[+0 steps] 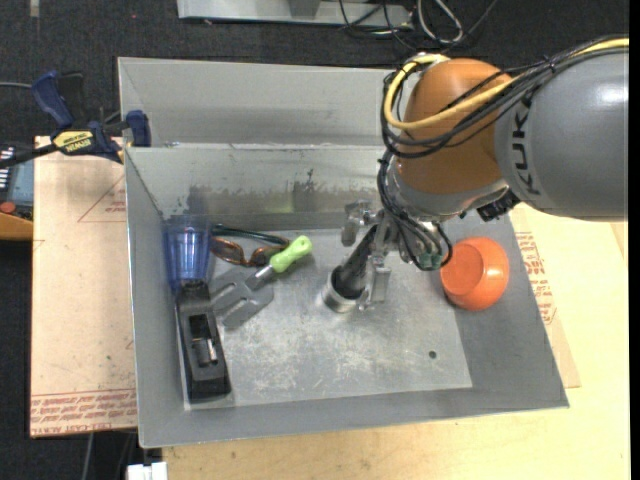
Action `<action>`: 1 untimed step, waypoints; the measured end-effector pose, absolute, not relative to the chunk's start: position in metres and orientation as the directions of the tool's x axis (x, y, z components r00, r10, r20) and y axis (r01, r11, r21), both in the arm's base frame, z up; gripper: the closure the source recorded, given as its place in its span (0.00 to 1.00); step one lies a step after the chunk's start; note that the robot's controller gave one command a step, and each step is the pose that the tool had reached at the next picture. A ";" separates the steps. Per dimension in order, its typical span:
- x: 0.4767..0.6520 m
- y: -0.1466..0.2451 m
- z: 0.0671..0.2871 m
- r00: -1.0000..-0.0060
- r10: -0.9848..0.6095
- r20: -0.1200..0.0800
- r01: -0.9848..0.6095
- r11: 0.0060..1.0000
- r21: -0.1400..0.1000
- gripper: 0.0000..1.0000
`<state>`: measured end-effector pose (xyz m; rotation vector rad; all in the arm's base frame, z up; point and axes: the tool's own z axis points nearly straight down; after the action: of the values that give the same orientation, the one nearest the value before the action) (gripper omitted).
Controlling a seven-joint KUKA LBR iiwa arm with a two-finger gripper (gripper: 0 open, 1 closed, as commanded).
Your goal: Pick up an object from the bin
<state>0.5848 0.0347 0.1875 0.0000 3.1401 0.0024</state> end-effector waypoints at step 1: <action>0.589 0.044 0.182 -0.999 -0.053 -0.004 -0.053 0.999 0.001 0.00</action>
Offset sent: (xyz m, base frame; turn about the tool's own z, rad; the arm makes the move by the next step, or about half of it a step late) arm 0.0395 0.1156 -0.0375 -0.2965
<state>0.5891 0.0439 0.1816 -0.0832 3.1361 0.0014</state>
